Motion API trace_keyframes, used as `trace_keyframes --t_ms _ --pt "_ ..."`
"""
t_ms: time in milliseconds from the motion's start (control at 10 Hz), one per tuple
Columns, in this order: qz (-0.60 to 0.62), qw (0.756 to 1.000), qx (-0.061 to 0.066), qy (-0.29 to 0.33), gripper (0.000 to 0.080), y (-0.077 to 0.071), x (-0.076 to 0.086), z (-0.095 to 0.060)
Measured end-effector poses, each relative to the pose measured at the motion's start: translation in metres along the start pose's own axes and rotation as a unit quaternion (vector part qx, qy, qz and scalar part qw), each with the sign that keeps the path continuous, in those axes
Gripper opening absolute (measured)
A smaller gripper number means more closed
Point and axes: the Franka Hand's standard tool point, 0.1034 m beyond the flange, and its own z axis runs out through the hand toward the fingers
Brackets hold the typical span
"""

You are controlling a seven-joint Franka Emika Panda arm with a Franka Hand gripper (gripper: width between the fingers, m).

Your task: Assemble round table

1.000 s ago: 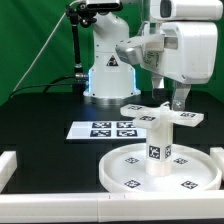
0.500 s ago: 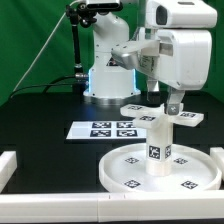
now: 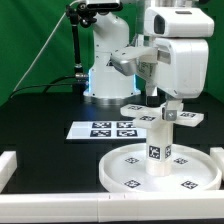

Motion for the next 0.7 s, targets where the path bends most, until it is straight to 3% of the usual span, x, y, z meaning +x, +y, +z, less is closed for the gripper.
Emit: trace_keyframes --t_ms 300,400,500,700 --pt "0.002 1.0 0.003 0.0 0.0645 -0.0012 -0.0003 0.0029" --pt "0.002 1.0 0.003 0.0 0.0487 -0.0012 -0.0005 0.0029" --pt "0.003 1.0 0.003 0.0 0.0442 -0.0012 -0.0007 0.0029" --pt "0.021 1.0 0.003 0.0 0.0442 -0.0013 -0.0009 0.003"
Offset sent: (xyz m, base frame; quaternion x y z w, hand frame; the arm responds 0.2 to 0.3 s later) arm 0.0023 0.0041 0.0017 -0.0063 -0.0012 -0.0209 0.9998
